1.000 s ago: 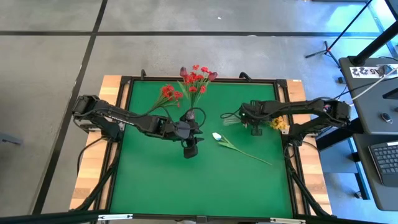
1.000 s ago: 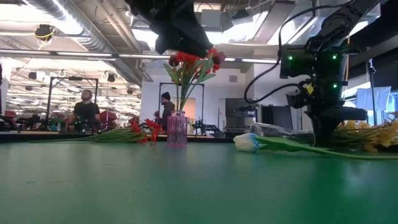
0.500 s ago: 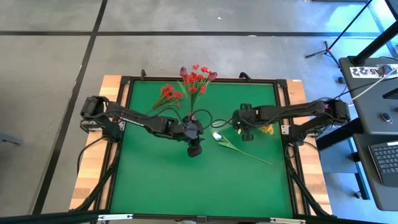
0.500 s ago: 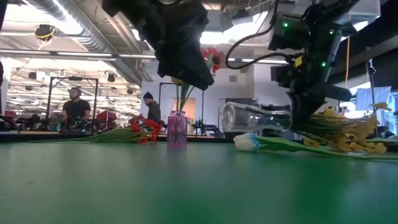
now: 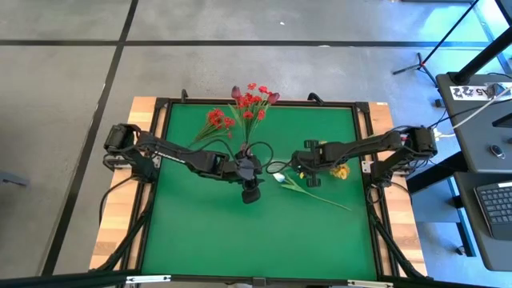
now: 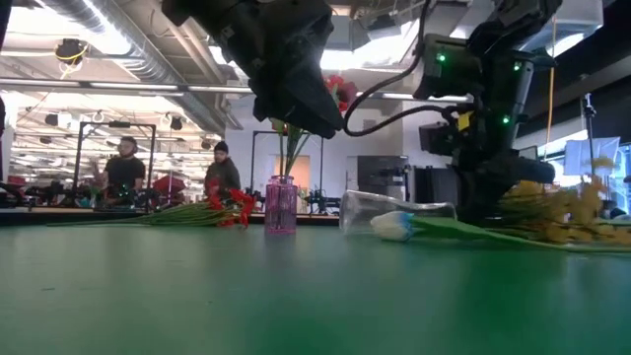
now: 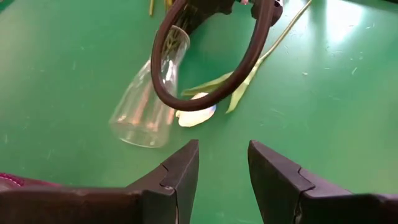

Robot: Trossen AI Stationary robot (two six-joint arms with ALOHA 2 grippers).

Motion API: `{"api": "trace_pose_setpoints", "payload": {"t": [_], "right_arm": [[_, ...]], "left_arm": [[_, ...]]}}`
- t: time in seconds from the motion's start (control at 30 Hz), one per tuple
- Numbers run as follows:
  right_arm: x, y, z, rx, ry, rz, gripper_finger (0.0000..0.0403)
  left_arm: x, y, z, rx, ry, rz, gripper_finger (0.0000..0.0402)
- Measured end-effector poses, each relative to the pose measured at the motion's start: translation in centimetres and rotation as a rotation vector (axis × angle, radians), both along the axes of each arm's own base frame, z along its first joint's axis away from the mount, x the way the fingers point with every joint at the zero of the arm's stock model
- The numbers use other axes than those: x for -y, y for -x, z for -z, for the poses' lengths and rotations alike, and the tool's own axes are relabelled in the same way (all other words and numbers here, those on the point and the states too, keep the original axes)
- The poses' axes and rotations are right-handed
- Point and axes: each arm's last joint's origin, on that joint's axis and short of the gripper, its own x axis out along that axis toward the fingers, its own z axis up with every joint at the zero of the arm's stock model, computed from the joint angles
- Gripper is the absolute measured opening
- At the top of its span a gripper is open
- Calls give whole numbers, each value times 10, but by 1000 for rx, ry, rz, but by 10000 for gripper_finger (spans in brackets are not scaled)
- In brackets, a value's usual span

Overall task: Sort flowers into vase by color
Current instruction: Remove the white tulip from the transparent vase

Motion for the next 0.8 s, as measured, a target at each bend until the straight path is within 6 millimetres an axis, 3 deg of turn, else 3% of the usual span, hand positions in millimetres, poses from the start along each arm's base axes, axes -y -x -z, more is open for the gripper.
{"api": "trace_pose_setpoints", "payload": {"t": [0.27,0.43,0.67,0.8], "right_arm": [[-6,6,-11,3,-43,10,206],[-14,6,-30,-56,-52,23,258],[-16,1,-68,-96,-9,42,276],[-2,15,-87,-90,41,92,265]], "left_arm": [[2,0,0,-2,0,5,133],[3,1,0,-5,-3,12,133],[9,3,2,-25,-6,28,133],[15,4,2,-27,-6,45,133]]}}
